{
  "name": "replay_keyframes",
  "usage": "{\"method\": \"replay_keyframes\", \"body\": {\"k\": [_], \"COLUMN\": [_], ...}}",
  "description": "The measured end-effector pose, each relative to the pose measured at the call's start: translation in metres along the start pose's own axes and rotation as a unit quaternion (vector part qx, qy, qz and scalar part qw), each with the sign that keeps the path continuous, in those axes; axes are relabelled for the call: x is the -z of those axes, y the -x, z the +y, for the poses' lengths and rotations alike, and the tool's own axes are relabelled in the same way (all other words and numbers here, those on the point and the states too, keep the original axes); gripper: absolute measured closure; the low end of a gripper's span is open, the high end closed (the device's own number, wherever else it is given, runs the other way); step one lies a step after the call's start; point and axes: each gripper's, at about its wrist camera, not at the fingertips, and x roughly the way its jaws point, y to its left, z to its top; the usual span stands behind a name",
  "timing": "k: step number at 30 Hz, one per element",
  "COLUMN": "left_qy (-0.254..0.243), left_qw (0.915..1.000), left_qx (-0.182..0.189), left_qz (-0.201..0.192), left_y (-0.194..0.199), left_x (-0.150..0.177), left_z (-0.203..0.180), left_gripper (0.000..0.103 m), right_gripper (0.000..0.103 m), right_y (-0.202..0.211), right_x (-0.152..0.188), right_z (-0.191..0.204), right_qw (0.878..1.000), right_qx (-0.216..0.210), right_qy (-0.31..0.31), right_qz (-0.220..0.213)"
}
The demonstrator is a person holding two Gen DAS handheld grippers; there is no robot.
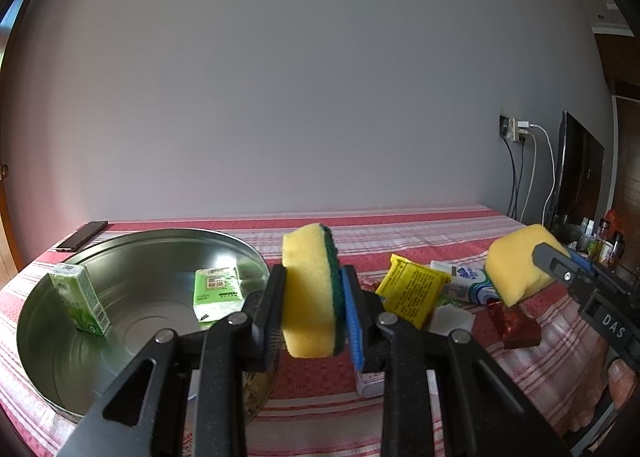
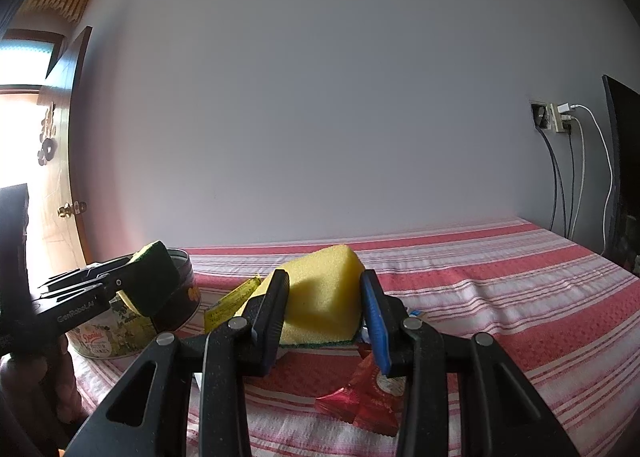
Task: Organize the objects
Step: 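Carry the sponge with left tool over the tin while right tool carries its sponge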
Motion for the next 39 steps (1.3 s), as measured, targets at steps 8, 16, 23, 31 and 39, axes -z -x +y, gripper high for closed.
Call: {"method": "replay_keyframes", "body": {"k": [8,16,23,31,39], "left_qy": [0.008,0.015,0.017,0.023,0.037], "left_qw": [0.9999,0.9997,0.9995,0.9987,0.9965], "left_qx": [-0.005,-0.012,-0.018,-0.044,-0.075], "left_qz": [-0.011,-0.013,-0.018,-0.010,-0.004], "left_y": [0.009,0.014,0.022,0.026,0.031], "left_x": [-0.008,-0.014,-0.019,-0.022,-0.029], "left_z": [0.005,0.011,0.015,0.032,0.063], "left_gripper": [0.077,0.077,0.077,0.077,0.077], "right_gripper": [0.064,0.064,0.064,0.064,0.064], "right_y": [-0.001,0.000,0.000,-0.010,-0.023], "right_x": [-0.008,-0.016,-0.025,-0.040,-0.053], "right_z": [0.009,0.014,0.022,0.037,0.063], "right_qw": [1.000,0.999,0.999,0.996,0.992], "right_qx": [-0.012,-0.028,-0.045,-0.078,-0.112], "right_qy": [0.011,0.015,0.019,0.020,0.038], "right_qz": [-0.006,-0.013,-0.021,-0.026,-0.034]}}
